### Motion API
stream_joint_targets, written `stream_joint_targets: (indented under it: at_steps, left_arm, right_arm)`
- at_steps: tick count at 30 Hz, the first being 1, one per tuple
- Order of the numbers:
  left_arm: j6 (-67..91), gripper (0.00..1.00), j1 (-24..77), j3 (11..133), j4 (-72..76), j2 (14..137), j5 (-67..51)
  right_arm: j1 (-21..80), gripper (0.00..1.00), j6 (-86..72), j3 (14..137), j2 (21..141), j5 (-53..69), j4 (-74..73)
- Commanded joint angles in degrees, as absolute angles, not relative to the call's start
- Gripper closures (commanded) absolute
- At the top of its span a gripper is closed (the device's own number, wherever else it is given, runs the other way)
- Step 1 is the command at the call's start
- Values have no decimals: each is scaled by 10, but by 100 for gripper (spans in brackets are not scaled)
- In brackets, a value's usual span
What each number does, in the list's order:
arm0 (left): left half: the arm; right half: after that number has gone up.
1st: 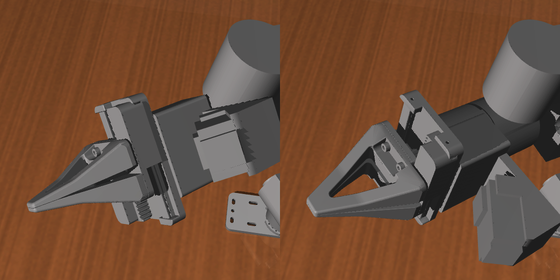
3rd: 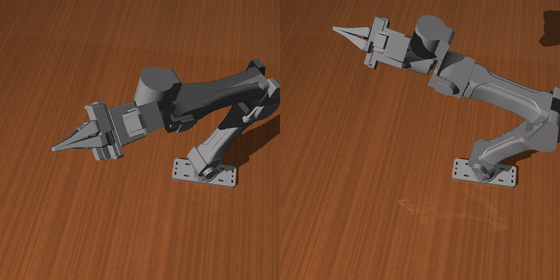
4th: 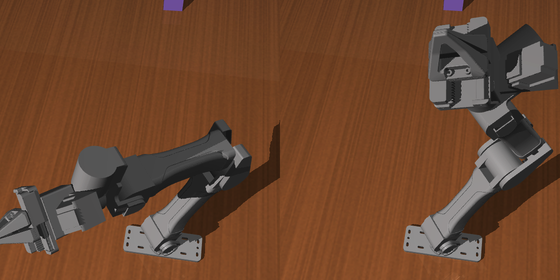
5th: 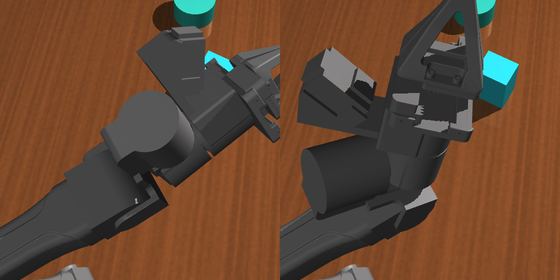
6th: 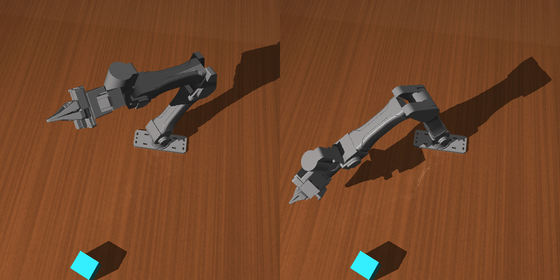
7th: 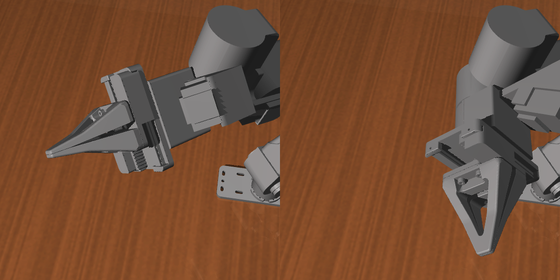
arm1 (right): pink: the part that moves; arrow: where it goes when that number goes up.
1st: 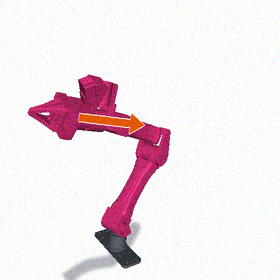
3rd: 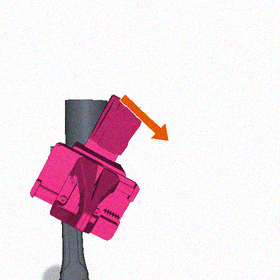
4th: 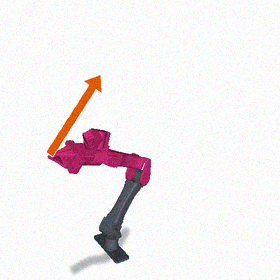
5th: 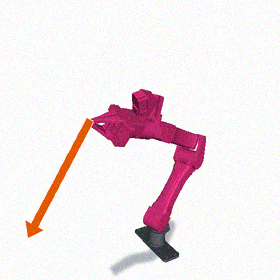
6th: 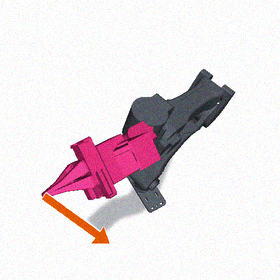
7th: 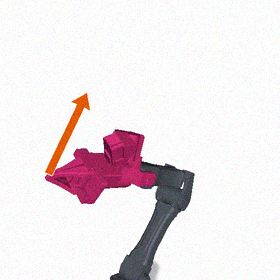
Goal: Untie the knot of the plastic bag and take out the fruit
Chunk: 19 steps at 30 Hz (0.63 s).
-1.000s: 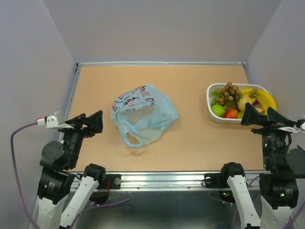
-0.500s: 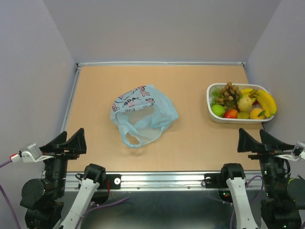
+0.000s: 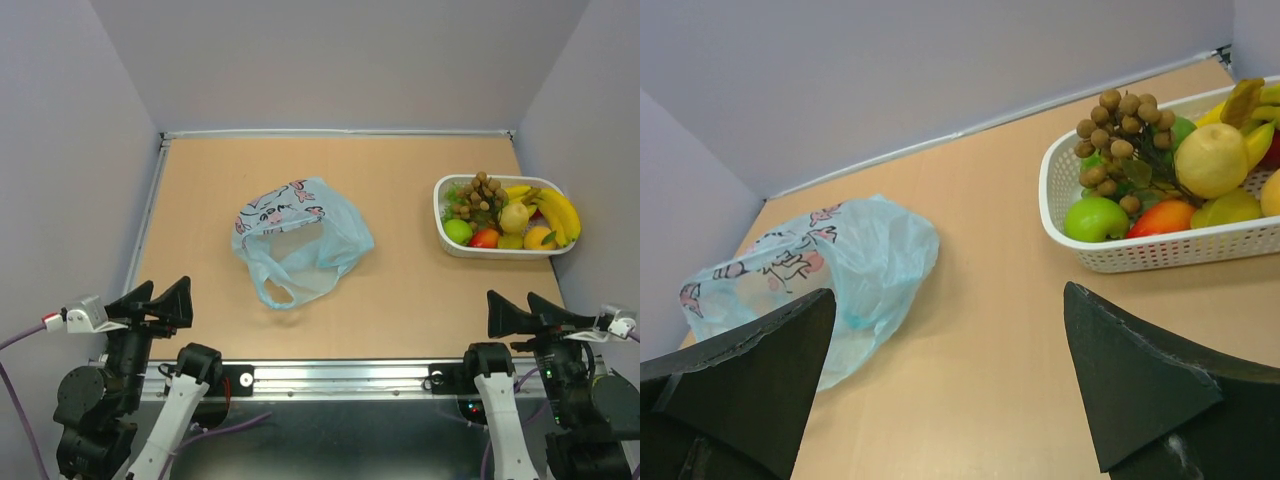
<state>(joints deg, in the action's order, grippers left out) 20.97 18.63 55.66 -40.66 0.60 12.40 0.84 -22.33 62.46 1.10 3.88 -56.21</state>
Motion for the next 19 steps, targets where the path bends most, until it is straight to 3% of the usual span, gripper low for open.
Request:
stream_joint_targets:
  at_steps: [1, 19]
  left_arm:
    - [213, 1, 185, 544, -399, -24, 119]
    - [228, 1, 186, 527, -404, -27, 122]
  right_arm:
    - [11, 0, -222, 636, 9, 53, -570]
    - [11, 0, -218, 627, 8, 67, -576]
